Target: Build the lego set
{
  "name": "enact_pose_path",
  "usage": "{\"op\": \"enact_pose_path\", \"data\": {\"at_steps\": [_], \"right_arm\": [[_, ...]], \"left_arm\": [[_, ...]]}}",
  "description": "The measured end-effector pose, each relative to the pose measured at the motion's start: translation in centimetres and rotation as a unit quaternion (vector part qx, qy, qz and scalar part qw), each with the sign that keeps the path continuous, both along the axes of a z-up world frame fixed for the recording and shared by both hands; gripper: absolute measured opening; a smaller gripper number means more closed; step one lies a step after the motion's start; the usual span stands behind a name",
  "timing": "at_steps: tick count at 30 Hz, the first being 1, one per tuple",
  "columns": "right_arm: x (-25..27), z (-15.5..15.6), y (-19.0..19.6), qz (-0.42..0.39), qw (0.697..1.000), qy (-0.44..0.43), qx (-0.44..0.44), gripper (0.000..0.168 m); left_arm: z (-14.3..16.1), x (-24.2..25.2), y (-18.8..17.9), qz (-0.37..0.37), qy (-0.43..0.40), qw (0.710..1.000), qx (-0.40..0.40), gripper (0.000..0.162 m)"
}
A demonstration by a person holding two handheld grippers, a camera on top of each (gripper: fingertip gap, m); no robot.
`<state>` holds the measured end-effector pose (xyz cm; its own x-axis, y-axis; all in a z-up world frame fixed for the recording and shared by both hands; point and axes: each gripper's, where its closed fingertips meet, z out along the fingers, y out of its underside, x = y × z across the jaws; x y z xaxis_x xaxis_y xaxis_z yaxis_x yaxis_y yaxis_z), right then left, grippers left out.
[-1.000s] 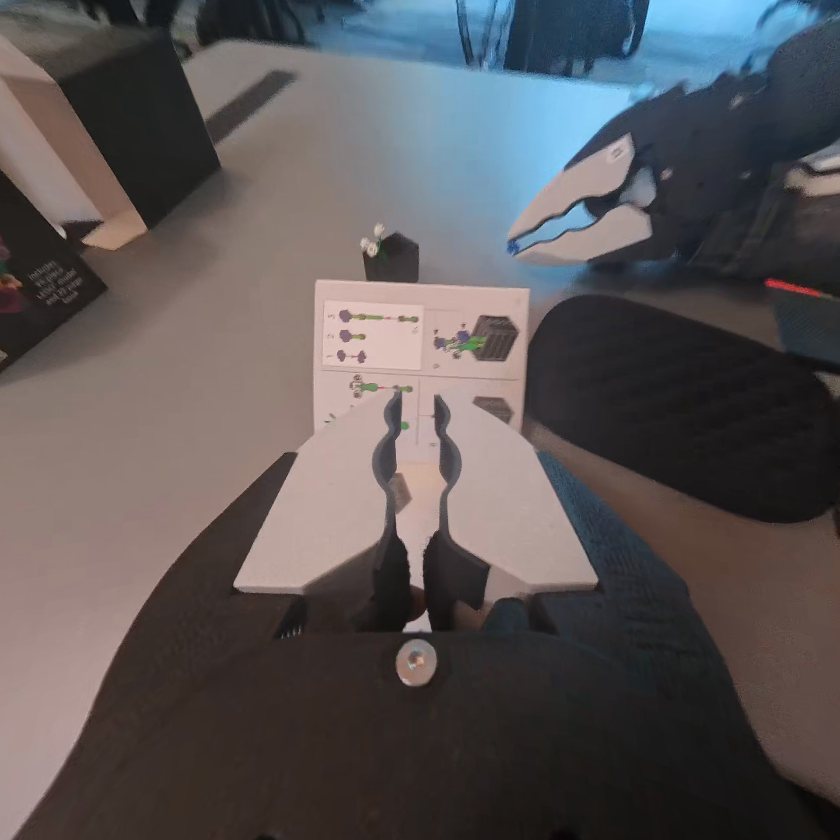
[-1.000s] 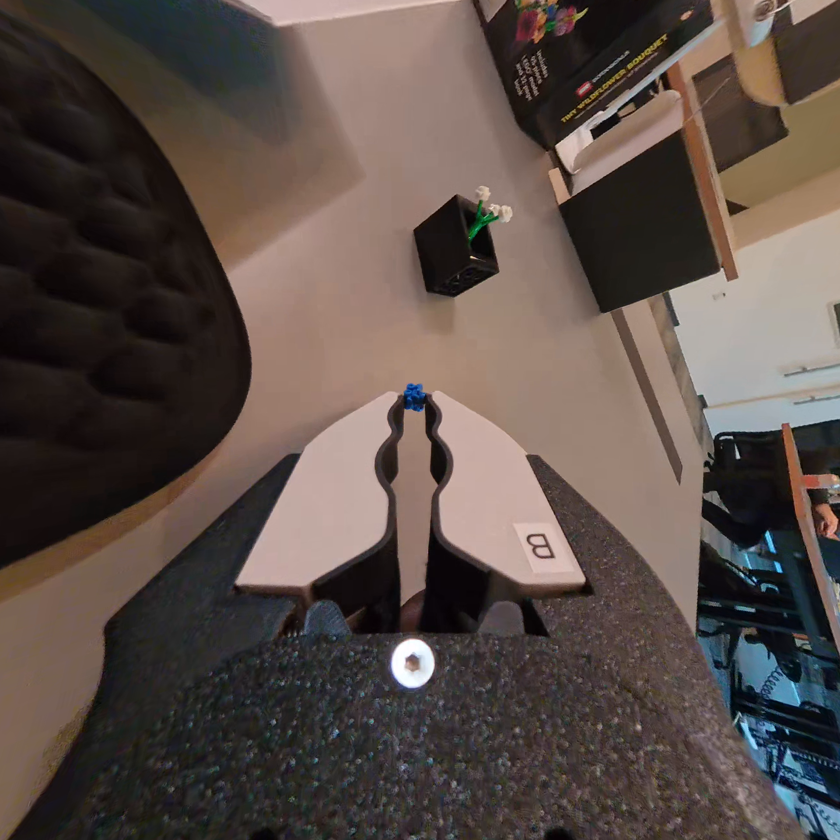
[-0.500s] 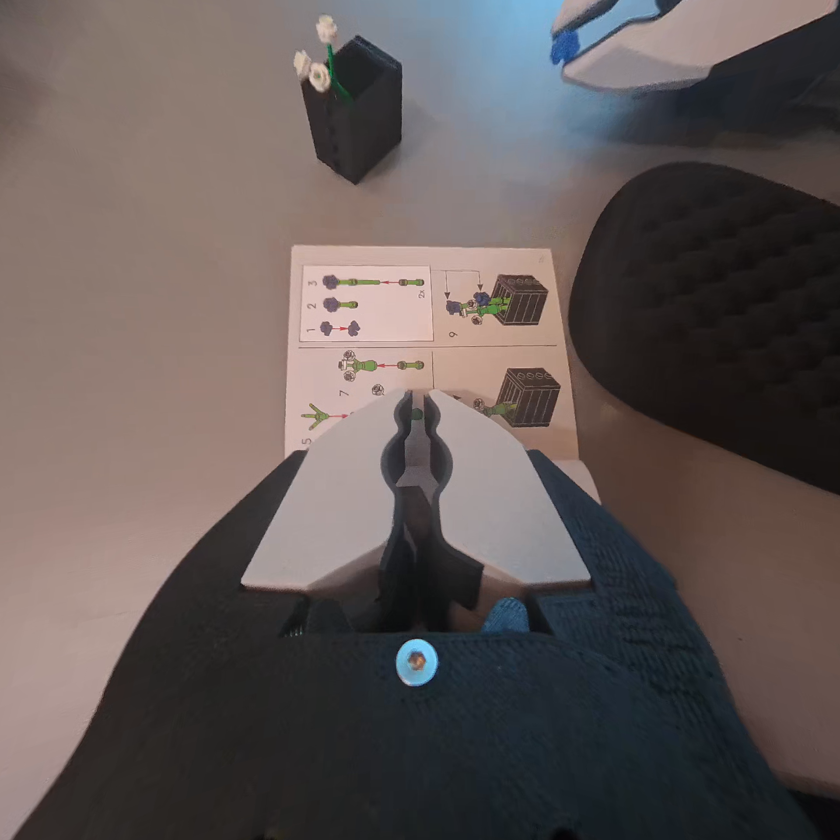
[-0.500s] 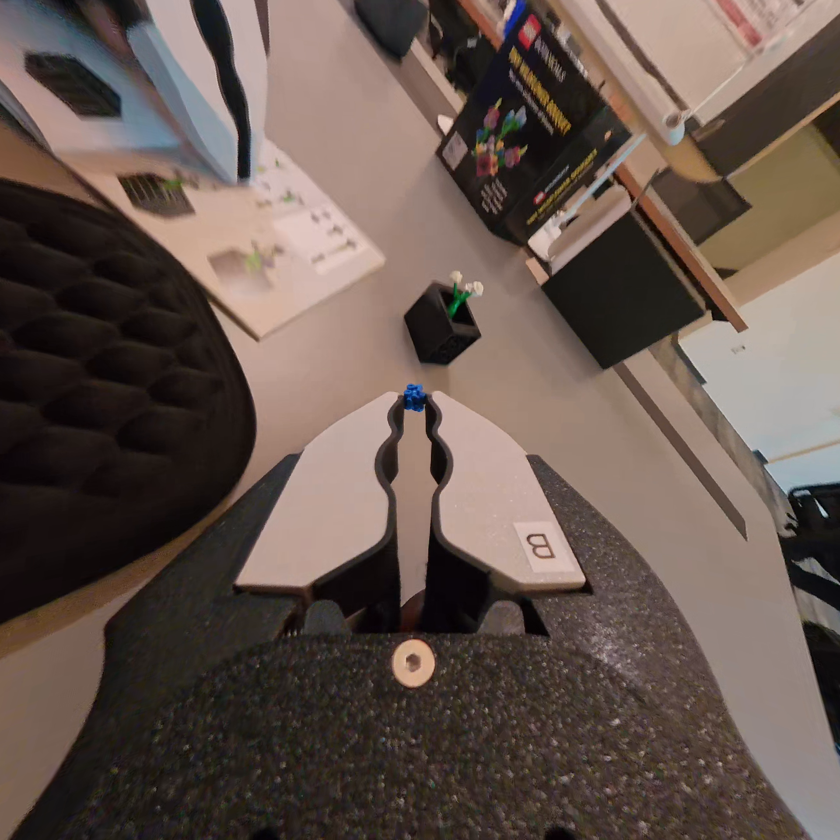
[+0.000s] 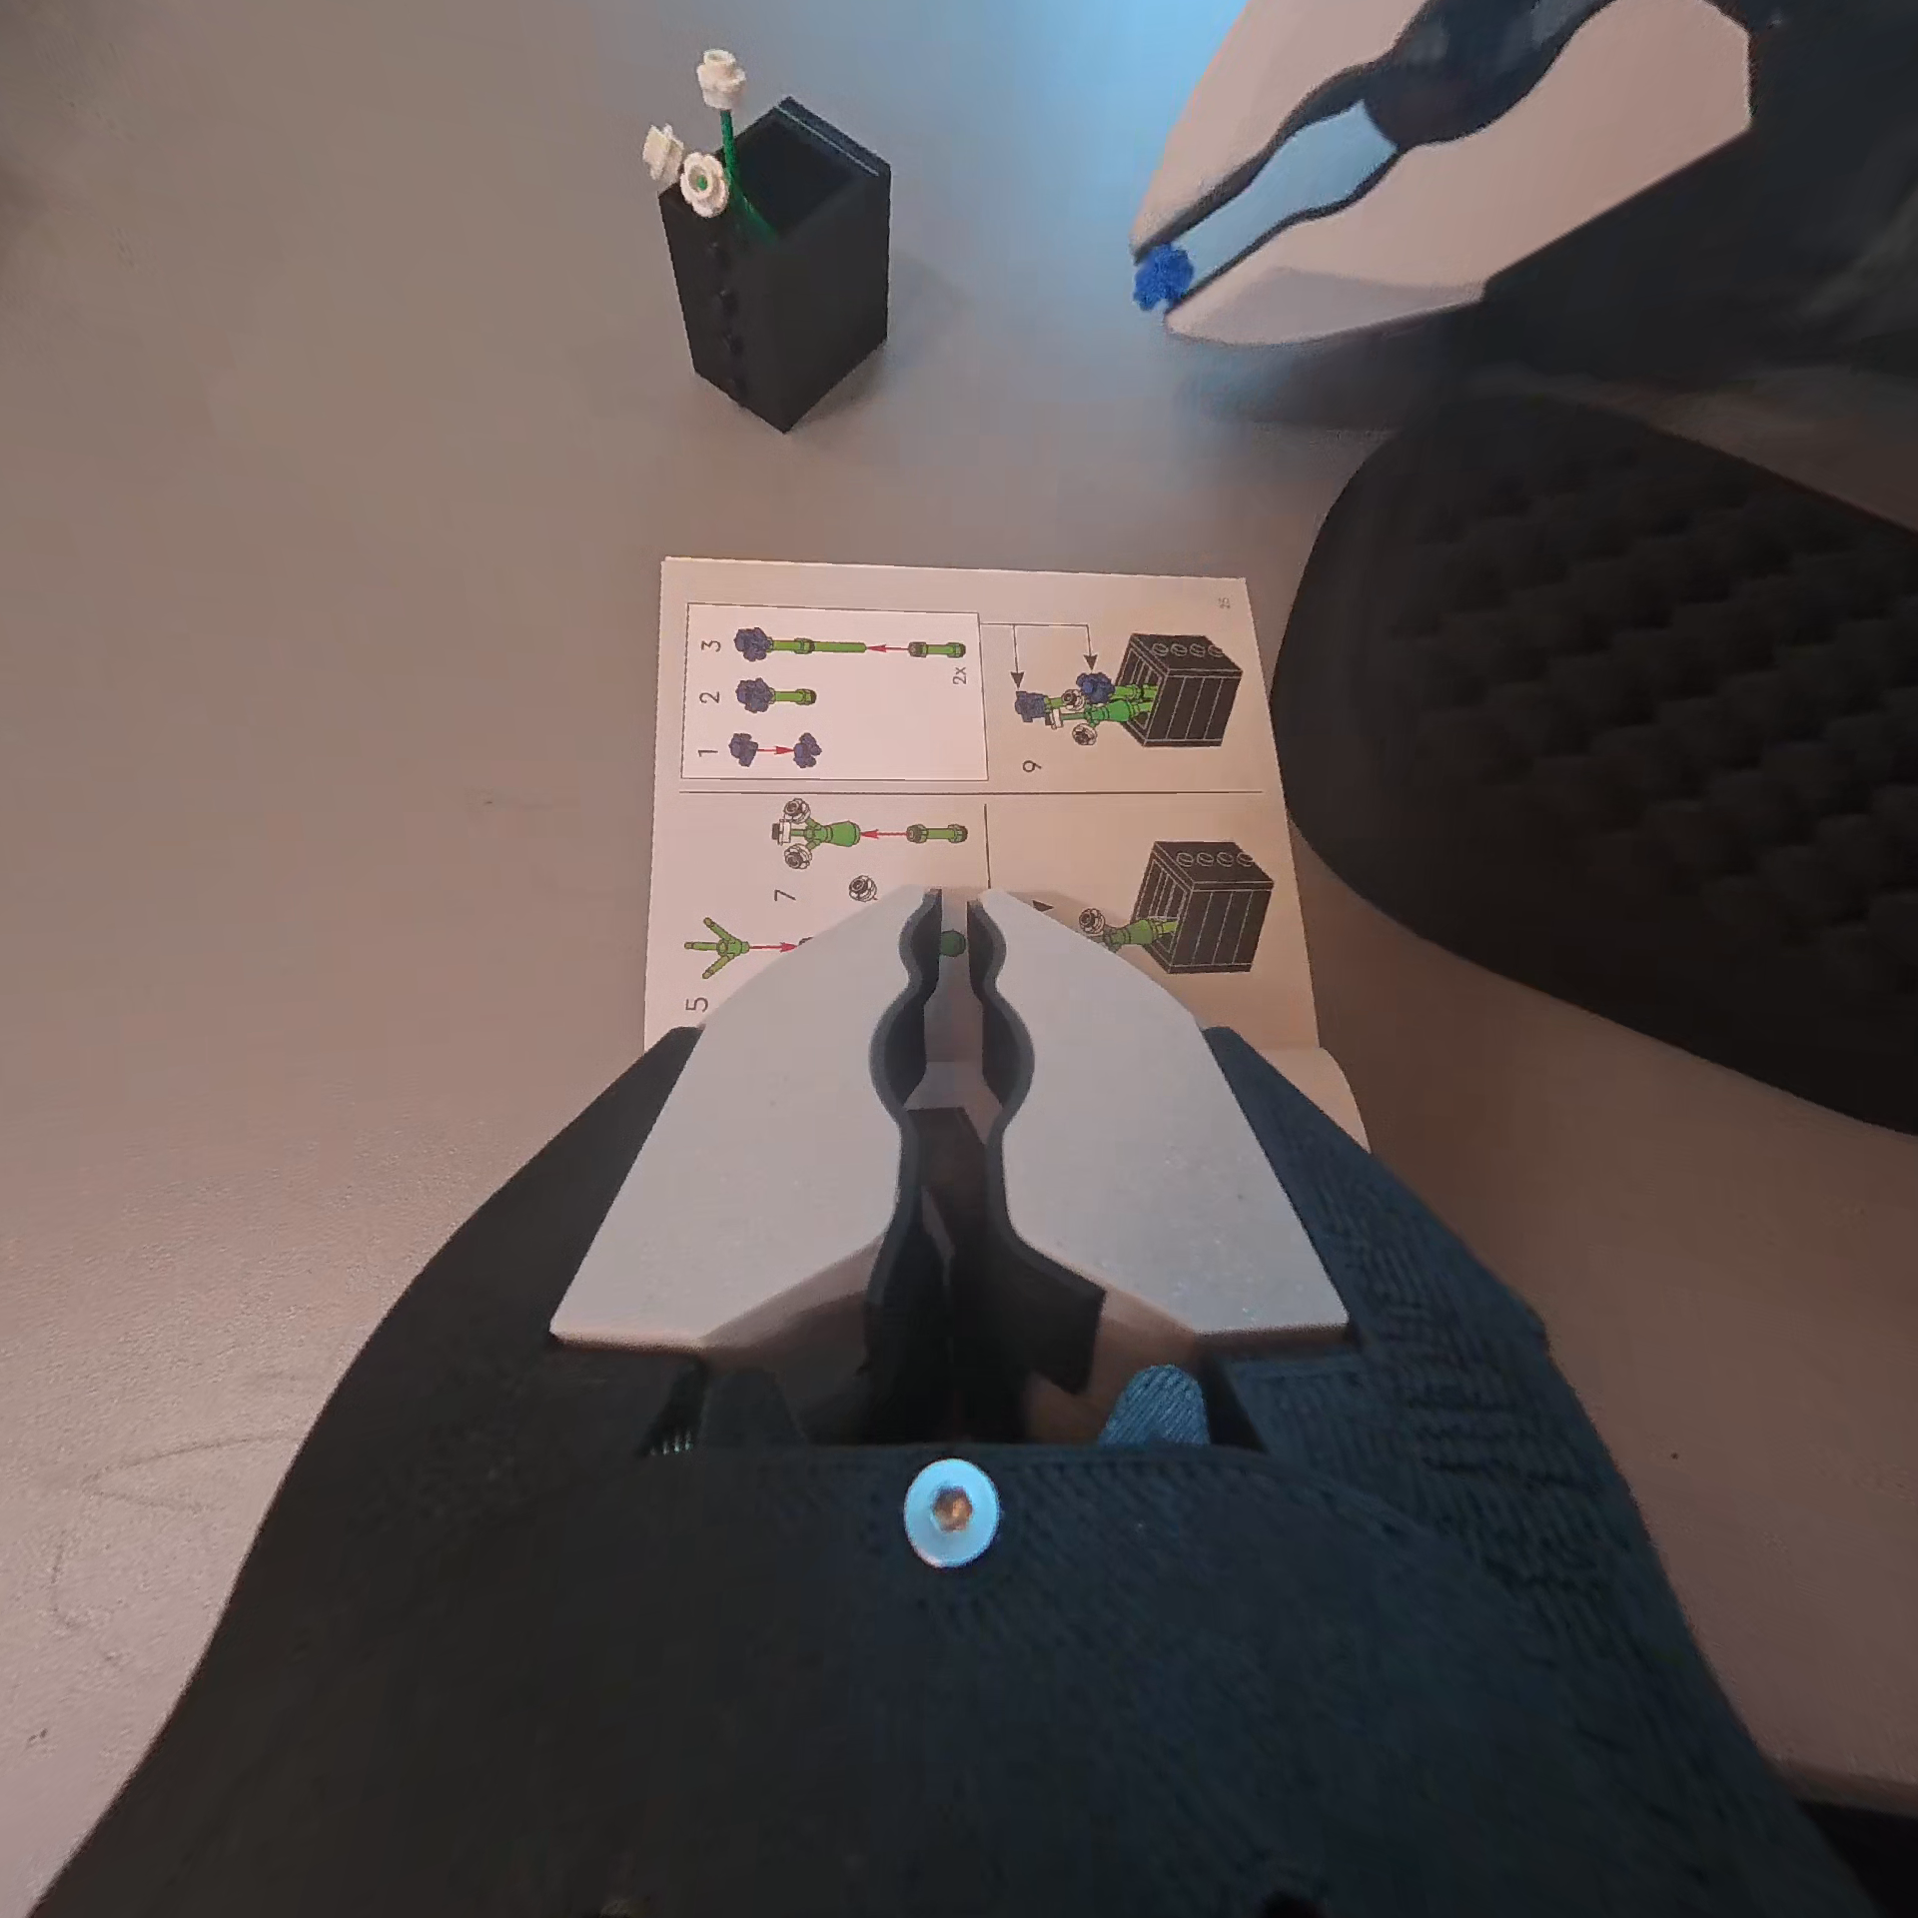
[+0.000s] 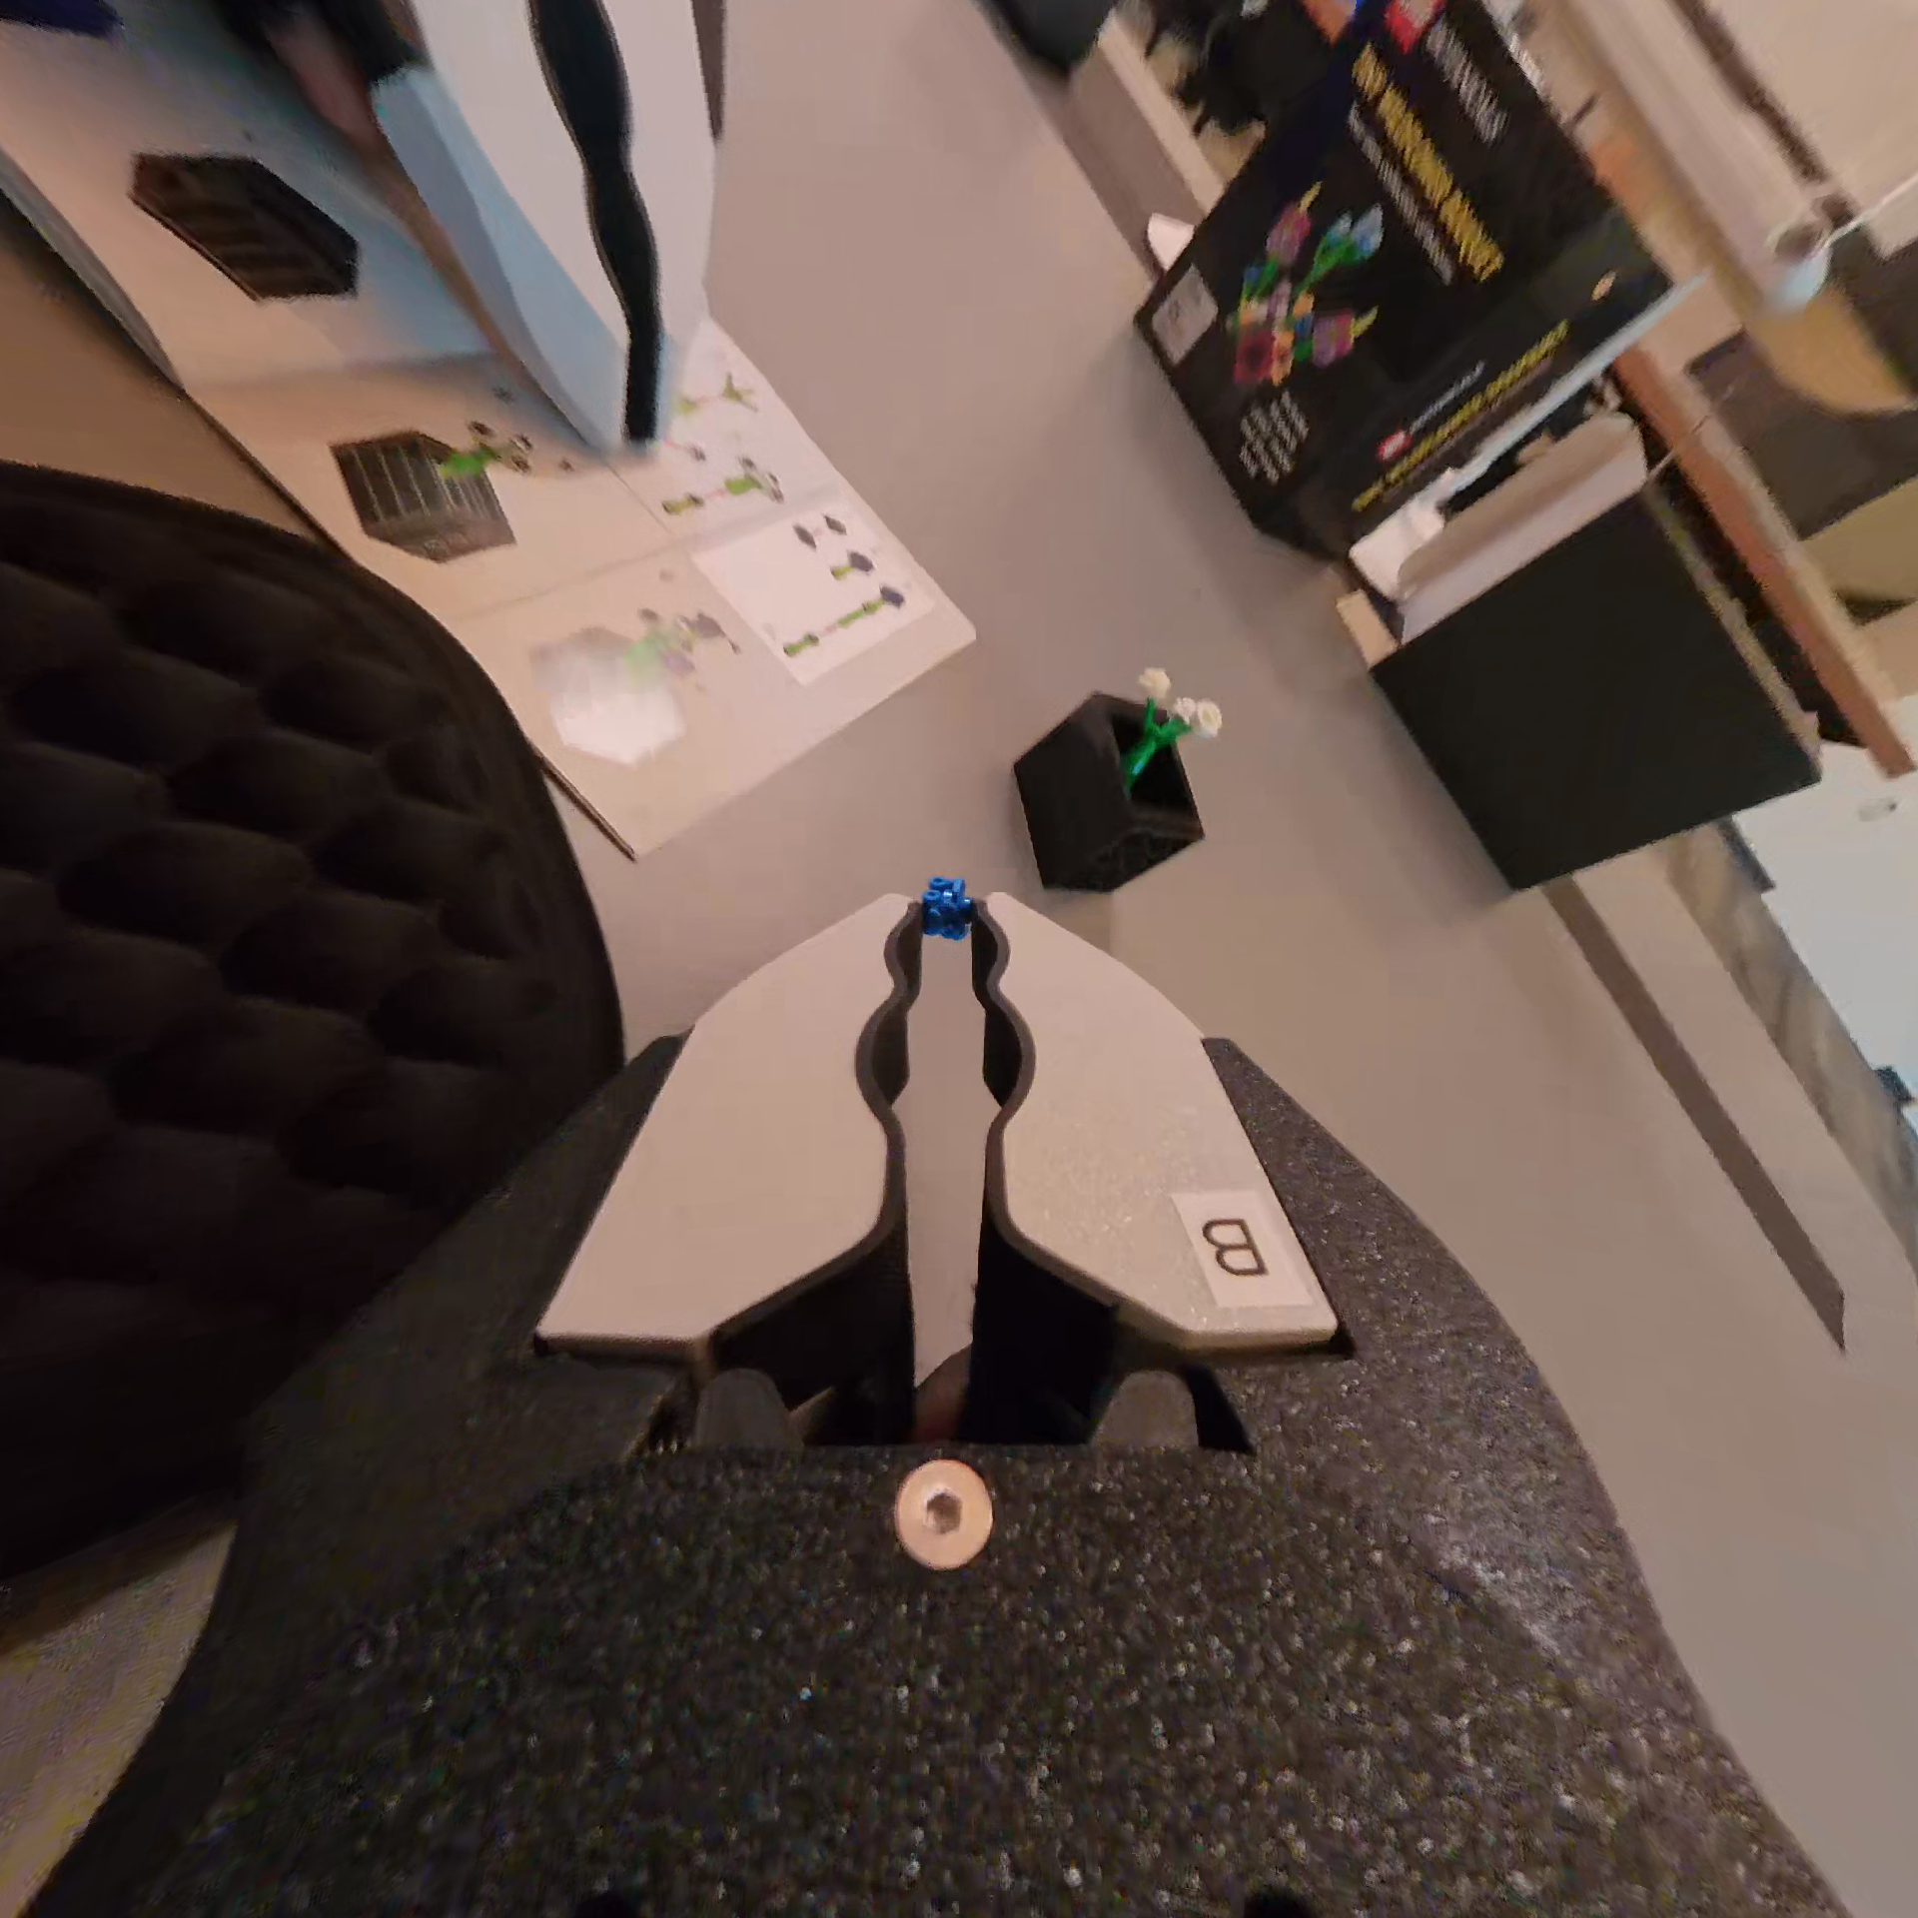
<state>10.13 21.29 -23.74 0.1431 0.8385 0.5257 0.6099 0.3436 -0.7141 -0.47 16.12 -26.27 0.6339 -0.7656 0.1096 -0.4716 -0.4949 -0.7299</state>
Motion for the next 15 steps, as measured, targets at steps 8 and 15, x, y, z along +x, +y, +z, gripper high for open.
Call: {"op": "enact_pose_path", "data": {"at_steps": [8, 15], "right_arm": [[0.7, -1.3, 1.4, 0.001, 0.995, -0.091, -0.028, 0.012], [0.4, -1.0, 1.1, -0.001, 0.992, -0.037, -0.119, 0.009]], "left_arm": [[0.0, 0.0, 0.0, 0.0, -0.006, 1.0, -0.005, 0.005], [0.0, 0.0, 0.0, 0.001, -0.007, 1.0, -0.006, 0.005]]}}
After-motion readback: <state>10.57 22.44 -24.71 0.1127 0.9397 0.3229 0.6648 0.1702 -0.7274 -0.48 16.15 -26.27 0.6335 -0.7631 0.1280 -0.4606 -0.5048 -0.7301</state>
